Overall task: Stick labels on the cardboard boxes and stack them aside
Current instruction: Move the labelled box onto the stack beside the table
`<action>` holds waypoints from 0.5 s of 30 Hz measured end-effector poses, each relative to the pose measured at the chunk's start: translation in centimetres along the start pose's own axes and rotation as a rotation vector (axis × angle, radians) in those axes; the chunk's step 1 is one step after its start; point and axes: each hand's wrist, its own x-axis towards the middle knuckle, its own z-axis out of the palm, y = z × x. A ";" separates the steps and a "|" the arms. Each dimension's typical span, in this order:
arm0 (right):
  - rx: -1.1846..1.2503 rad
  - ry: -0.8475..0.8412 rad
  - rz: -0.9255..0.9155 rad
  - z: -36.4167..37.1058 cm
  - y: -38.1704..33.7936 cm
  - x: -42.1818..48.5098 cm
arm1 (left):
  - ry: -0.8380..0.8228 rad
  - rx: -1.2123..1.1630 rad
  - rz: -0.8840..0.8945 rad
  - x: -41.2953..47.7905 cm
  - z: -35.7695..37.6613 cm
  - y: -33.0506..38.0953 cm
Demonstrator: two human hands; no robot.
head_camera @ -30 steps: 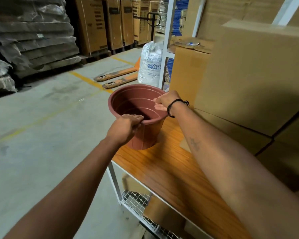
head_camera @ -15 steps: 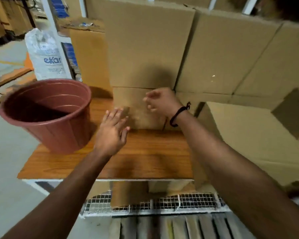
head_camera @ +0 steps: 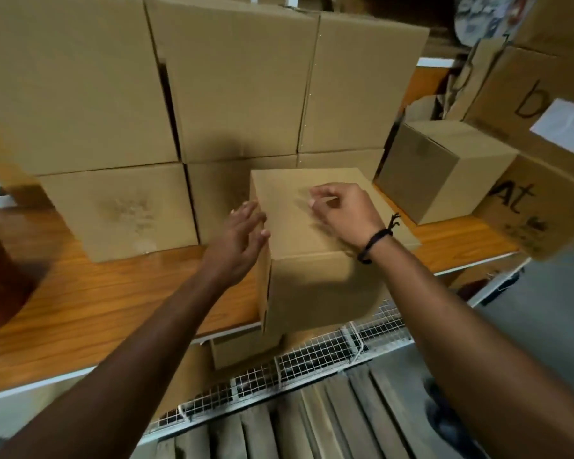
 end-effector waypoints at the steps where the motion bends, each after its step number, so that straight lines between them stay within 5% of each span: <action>1: -0.071 -0.031 -0.043 -1.4 1.1 -0.1 | 0.022 -0.033 -0.006 0.4 0.4 0.6; 9: -0.678 -0.508 -0.384 -5.1 5.8 -0.8 | -0.044 0.035 -0.093 2.8 1.9 2.6; 15: -0.816 -0.529 -0.295 -7.0 6.5 -0.3 | -0.064 0.131 -0.053 3.1 1.6 2.8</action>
